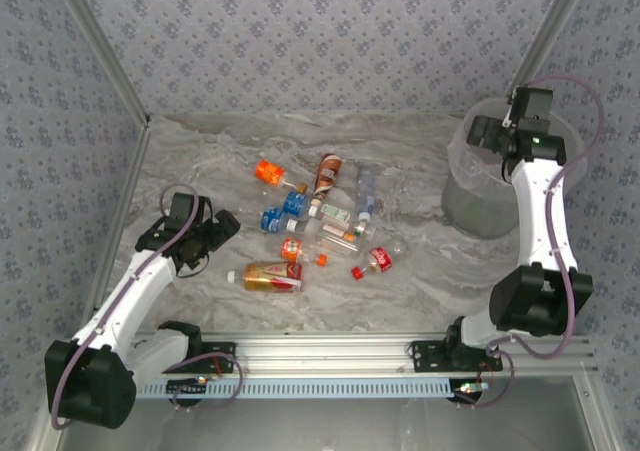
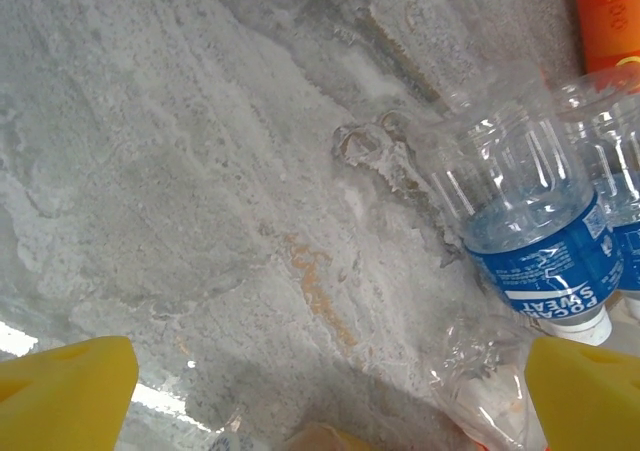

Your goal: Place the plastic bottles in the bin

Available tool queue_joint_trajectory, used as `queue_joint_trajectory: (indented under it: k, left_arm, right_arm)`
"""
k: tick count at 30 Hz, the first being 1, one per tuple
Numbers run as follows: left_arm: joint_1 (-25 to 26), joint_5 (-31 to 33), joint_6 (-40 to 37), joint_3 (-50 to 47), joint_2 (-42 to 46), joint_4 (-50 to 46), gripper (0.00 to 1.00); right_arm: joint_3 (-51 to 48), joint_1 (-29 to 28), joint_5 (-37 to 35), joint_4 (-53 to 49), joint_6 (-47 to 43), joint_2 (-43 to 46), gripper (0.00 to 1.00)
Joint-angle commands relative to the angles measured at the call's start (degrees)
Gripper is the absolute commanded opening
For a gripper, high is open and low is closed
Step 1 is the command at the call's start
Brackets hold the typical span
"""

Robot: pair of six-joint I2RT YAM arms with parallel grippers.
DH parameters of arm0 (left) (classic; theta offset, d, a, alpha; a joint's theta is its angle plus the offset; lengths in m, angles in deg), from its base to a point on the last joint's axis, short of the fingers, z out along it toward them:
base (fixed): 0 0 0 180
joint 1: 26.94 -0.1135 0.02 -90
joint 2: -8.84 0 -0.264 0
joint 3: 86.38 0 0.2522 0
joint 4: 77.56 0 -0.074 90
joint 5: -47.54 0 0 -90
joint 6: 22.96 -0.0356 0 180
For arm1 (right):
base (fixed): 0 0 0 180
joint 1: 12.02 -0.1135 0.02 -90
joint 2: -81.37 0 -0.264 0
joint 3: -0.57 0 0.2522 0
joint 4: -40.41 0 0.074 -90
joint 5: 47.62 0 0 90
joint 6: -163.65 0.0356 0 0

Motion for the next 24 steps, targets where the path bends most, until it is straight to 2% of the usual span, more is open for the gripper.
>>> queue_joint_trajectory:
  k: [1,5,9,13,17,24]
  left_arm:
    - [-0.3,-0.4,1.1,-0.4,1.8,-1.3,1.0]
    - [-0.3,-0.3,0.2,0.1,2.7,-2.5,1.0]
    - [-0.3,-1.1,1.7,1.5,1.7,-7.7,0.99]
    - [-0.3,-6.4,4.4,1.3,-0.4,-8.9,0.99]
    - [-0.3,-7.6,8.9,0.4,-1.8,-10.0,1.0]
    - [0.1,-12.6,14.2,-1.5,-3.6,-12.0,0.99]
  right_arm:
    - [1.2,-2.8,-5.7,-0.8,0.1,4.6,1.0]
    - [-1.4,-7.6,-6.1,2.1,0.2,9.3,1.0]
    - [-5.6,-13.0,-4.5,6.0,1.9,13.7,1.0]
    - [-11.3,-17.9,1.9,10.6,2.7,17.5,1.0]
    - [-16.4,-23.0,8.1,14.4,0.5,19.5,1.0]
    - [-22.7,-34.0,5.5,18.5,-6.6,18.7,1.0]
